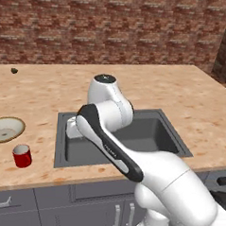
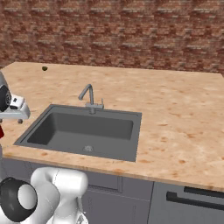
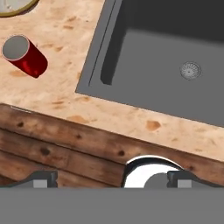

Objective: Pick the mug and place it in the sink. Pick the bowl and place it in the open cabinet and then close the cabinet.

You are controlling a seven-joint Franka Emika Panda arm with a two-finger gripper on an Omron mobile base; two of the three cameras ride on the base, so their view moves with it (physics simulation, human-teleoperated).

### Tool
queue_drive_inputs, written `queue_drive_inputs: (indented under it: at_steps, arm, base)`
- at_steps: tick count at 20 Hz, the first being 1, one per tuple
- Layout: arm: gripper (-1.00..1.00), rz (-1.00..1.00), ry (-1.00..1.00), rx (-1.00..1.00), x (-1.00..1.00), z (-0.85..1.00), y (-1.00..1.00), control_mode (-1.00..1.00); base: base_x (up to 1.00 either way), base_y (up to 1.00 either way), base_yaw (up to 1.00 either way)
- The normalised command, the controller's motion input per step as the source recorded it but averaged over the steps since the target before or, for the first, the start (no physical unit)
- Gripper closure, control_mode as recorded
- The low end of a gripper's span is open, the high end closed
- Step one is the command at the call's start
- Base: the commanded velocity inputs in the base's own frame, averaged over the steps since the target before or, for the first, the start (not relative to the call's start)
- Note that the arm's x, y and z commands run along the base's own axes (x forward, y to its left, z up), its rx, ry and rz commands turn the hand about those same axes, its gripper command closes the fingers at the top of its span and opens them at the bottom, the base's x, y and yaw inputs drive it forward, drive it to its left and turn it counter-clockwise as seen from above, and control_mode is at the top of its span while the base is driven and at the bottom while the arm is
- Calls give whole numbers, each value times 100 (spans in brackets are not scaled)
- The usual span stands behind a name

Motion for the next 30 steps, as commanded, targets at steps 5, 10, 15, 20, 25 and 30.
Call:
queue_drive_inputs:
  at_steps: [5,10,15,20,25,30]
  arm:
    - [-100,18,0,0,-3,-7,64,-100]
    - [-100,15,0,0,-8,-20,48,-100]
    - [-100,11,0,1,-9,-27,45,-100]
    - [-100,9,0,1,-7,-27,51,-100]
    - [-100,3,0,2,0,-27,37,-100]
    - [-100,5,0,2,3,-26,13,-100]
  base:
    - [0,0,0]
    - [0,0,0]
    - [0,0,0]
    - [0,0,0]
    - [0,0,0]
    - [0,0,0]
